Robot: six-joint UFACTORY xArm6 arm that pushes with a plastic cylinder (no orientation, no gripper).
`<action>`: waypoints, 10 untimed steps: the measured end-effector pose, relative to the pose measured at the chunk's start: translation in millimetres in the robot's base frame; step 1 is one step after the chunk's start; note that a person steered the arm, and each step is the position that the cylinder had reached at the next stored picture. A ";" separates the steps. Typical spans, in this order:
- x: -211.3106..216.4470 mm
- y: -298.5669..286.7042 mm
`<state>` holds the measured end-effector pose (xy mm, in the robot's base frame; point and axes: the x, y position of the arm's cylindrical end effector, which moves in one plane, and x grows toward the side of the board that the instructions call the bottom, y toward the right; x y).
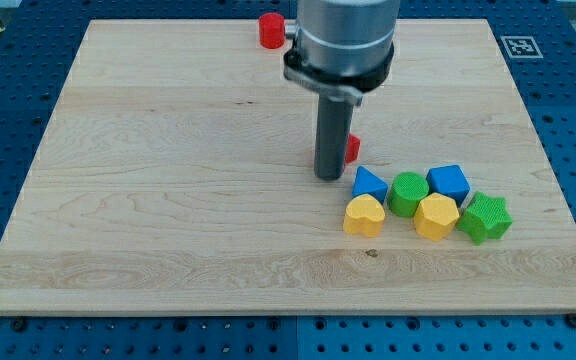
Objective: Push the red star below the red circle
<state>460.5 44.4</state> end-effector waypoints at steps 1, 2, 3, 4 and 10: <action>-31.0 26.1; -60.9 61.2; -104.6 79.8; -138.7 76.3; -137.1 34.8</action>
<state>323.3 79.2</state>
